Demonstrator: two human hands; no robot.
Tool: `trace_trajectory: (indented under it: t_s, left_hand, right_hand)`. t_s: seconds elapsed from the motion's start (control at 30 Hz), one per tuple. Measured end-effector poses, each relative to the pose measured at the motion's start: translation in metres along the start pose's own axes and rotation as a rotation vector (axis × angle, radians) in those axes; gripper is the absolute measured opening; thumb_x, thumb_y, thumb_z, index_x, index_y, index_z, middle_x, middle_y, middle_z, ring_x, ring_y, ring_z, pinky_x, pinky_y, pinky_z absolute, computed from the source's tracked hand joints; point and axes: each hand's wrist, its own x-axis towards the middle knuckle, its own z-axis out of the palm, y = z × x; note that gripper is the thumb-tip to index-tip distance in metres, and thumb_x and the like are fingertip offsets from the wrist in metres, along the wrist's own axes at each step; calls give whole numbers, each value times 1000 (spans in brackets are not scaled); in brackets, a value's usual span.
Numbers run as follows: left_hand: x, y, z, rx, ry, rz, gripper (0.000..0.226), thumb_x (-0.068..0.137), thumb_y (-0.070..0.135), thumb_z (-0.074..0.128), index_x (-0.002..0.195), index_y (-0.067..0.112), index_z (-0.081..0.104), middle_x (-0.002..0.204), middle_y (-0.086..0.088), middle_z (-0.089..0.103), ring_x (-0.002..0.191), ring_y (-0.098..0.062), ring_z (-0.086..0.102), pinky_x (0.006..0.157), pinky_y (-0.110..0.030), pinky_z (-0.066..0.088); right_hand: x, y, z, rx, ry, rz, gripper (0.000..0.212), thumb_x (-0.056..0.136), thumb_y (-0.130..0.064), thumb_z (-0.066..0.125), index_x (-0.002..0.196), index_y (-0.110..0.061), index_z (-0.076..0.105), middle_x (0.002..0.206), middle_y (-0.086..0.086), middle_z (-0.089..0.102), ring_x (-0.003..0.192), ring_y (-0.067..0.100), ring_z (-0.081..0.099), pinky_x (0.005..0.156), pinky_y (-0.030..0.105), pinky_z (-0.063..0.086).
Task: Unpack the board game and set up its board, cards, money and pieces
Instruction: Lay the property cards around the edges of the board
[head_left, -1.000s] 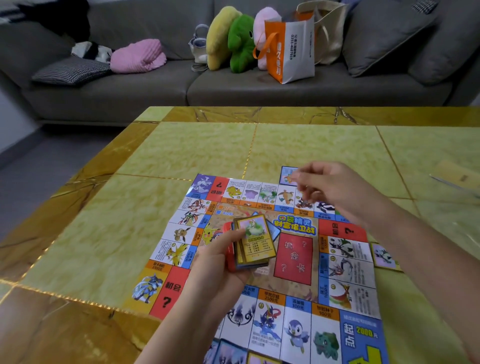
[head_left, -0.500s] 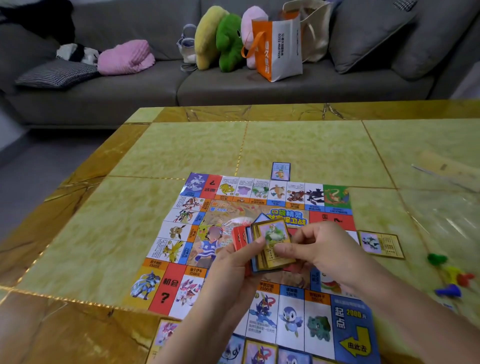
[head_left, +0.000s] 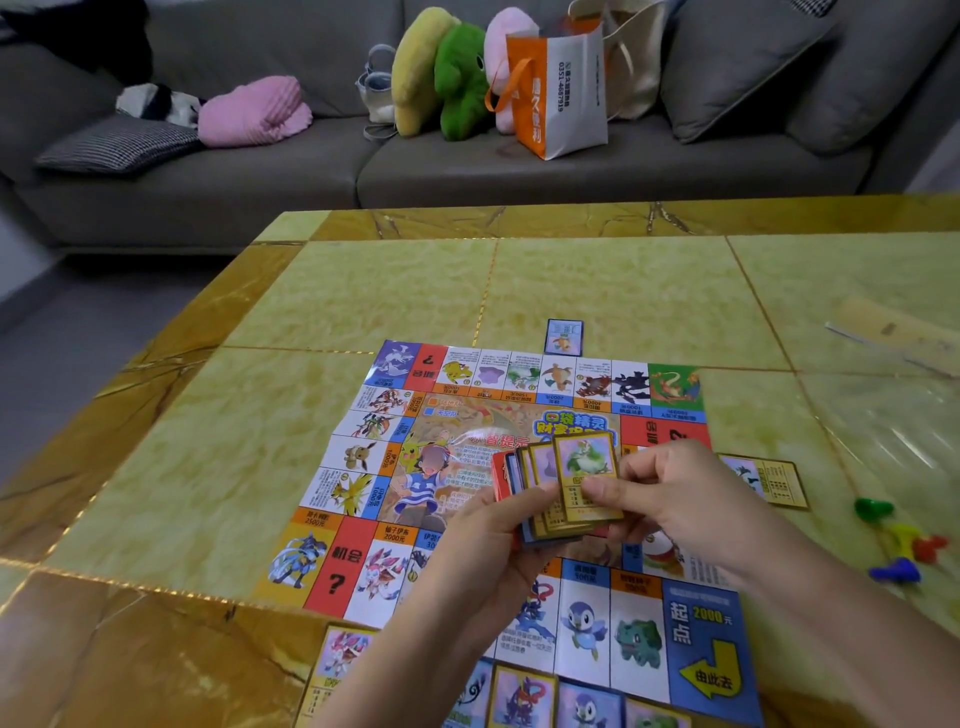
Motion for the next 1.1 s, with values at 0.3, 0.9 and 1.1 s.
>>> trace_trajectory:
  t_s: [0.3, 0.9, 1.1]
  left_hand:
    - [-3, 3, 3, 65, 33, 67, 11, 86, -8, 53, 94, -10, 59, 84, -21, 72, 70, -27, 72, 55, -25, 56]
    - [-30, 25, 3, 258, -178, 156, 33, 61, -6, 64, 94, -3, 66, 94, -24, 71, 79, -33, 72, 68, -35, 60]
    - [-31, 24, 4, 236, -208, 149, 39, 60, -7, 67, 99, -4, 64, 96, -25, 71, 81, -34, 72, 69, -35, 60]
  right_hand:
    - [-9, -3, -4, 131, -122, 24, 23, 93, -13, 56, 86, 2, 72, 79, 18, 73, 71, 27, 70, 65, 26, 58]
    - [-37, -20, -30, 394, -531, -45, 29, 83, -15, 55, 91, 7, 71, 88, 26, 70, 77, 21, 70, 67, 20, 56]
    - [-41, -23, -32, 381, -547, -51, 28, 83, -15, 55, 92, 4, 73, 87, 24, 71, 76, 20, 71, 66, 20, 56]
